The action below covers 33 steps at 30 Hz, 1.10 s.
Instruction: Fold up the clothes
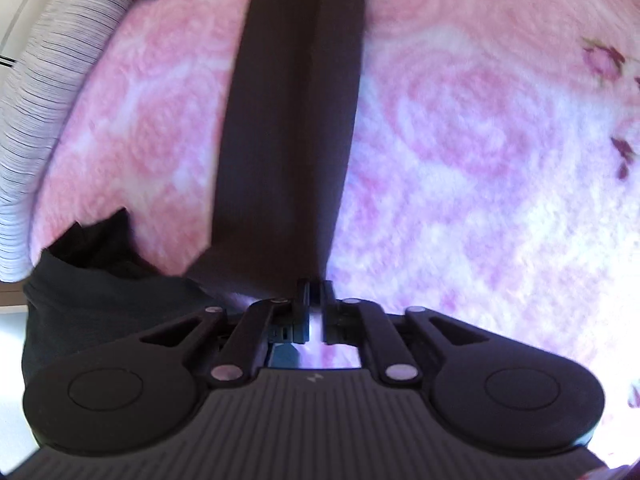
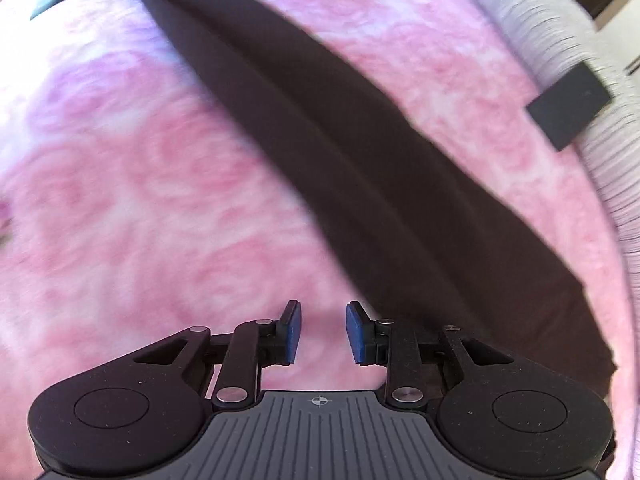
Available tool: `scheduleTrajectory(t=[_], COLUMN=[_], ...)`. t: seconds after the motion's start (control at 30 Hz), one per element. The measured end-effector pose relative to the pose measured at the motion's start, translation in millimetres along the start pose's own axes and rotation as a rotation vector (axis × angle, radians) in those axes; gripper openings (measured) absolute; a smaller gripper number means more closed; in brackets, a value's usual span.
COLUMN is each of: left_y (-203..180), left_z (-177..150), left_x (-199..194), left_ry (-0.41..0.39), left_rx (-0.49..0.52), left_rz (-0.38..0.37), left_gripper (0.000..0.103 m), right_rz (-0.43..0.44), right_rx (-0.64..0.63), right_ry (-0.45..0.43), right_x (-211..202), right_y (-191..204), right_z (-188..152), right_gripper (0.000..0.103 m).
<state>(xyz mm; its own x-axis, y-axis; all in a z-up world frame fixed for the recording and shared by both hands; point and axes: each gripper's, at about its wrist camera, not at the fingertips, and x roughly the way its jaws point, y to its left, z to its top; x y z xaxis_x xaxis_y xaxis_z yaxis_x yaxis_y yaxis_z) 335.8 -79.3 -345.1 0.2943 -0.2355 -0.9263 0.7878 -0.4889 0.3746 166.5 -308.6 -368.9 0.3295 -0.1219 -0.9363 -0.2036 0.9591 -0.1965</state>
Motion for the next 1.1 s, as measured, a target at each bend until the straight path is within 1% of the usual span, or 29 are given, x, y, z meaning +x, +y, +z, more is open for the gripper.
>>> scheduleTrajectory(t=[0.03, 0.1, 0.2, 0.27, 0.3, 0.33, 0.37, 0.4, 0.43, 0.47, 0.5, 0.53, 0.6, 0.67, 0.73, 0.8, 0.87, 1.0, 1.1], left_y=[0.8, 5.5, 11.4, 15.4, 17.6, 20.0, 21.9, 23.6, 25.2, 25.8, 25.9, 25.1, 21.1, 11.8, -0.5, -12.9, -25.3, -49.2, -66.6], left_z=[-0.1, 0.9, 9.0, 19.4, 25.8, 33.5, 41.7, 50.5, 59.4, 68.3, 76.8, 85.3, 102.1, 116.8, 129.3, 138.2, 144.8, 148.0, 145.2], left_x=[-3.8, -14.0, -28.1, -37.9, -43.2, -49.1, -55.7, -62.3, -69.1, -76.6, -84.2, -91.5, -106.7, -123.7, -142.4, -161.4, -180.6, -222.1, -249.1], left_ry=[0.002, -0.008, -0.029, -0.059, -0.078, -0.097, -0.12, -0.144, -0.168, -0.194, -0.219, -0.238, -0.266, -0.288, -0.315, -0.334, -0.347, -0.358, -0.355], left_rx=[-0.008, -0.059, -0.137, -0.21, -0.255, -0.307, -0.358, -0.41, -0.461, -0.51, -0.552, -0.588, -0.636, -0.639, -0.601, -0.567, -0.54, -0.534, -0.538], left_rz=[-0.005, -0.01, -0.001, -0.005, -0.009, -0.015, -0.026, -0.036, -0.05, -0.073, -0.106, -0.141, -0.199, -0.221, -0.224, -0.22, -0.209, -0.171, -0.14], left_gripper=[0.007, 0.01, 0.013, 0.014, 0.017, 0.023, 0.026, 0.034, 0.044, 0.05, 0.06, 0.067, 0.068, 0.07, 0.07, 0.071, 0.071, 0.071, 0.071], right_rz=[-0.004, -0.028, -0.054, -0.073, -0.085, -0.098, -0.118, -0.142, -0.184, -0.233, -0.281, -0.304, -0.328, -0.349, -0.375, -0.385, -0.401, -0.445, -0.466], right_rx=[0.013, 0.083, 0.246, 0.359, 0.413, 0.466, 0.522, 0.58, 0.641, 0.709, 0.779, 0.847, 0.979, 1.1, 1.204, 1.272, 1.315, 1.374, 1.417], right_ry=[-0.007, -0.014, -0.007, 0.008, 0.015, 0.022, 0.029, 0.037, 0.047, 0.049, 0.047, 0.054, 0.071, 0.076, 0.076, 0.075, 0.057, -0.001, -0.026], right_x=[-5.9, -17.7, -38.5, -54.4, -64.2, -74.7, -86.2, -98.2, -111.9, -127.8, -144.2, -158.9, -186.7, -214.0, -239.6, -260.8, -281.0, -317.0, -341.3], right_y=[1.1, 0.8, 3.6, 9.7, 12.8, 16.0, 19.2, 22.4, 26.2, 29.9, 33.5, 36.6, 42.6, 50.3, 60.8, 72.4, 83.5, 109.6, 131.5], right_z=[-2.3, -9.1, -22.4, -32.2, -37.7, -43.6, -50.7, -58.3, -66.8, -76.9, -87.7, -98.2, -119.6, -141.7, -161.7, -178.1, -192.7, -220.6, -240.3], right_gripper=[0.03, 0.03, 0.03, 0.03, 0.03, 0.03, 0.032, 0.054, 0.085, 0.093, 0.094, 0.094, 0.094, 0.094, 0.094, 0.094, 0.094, 0.094, 0.094])
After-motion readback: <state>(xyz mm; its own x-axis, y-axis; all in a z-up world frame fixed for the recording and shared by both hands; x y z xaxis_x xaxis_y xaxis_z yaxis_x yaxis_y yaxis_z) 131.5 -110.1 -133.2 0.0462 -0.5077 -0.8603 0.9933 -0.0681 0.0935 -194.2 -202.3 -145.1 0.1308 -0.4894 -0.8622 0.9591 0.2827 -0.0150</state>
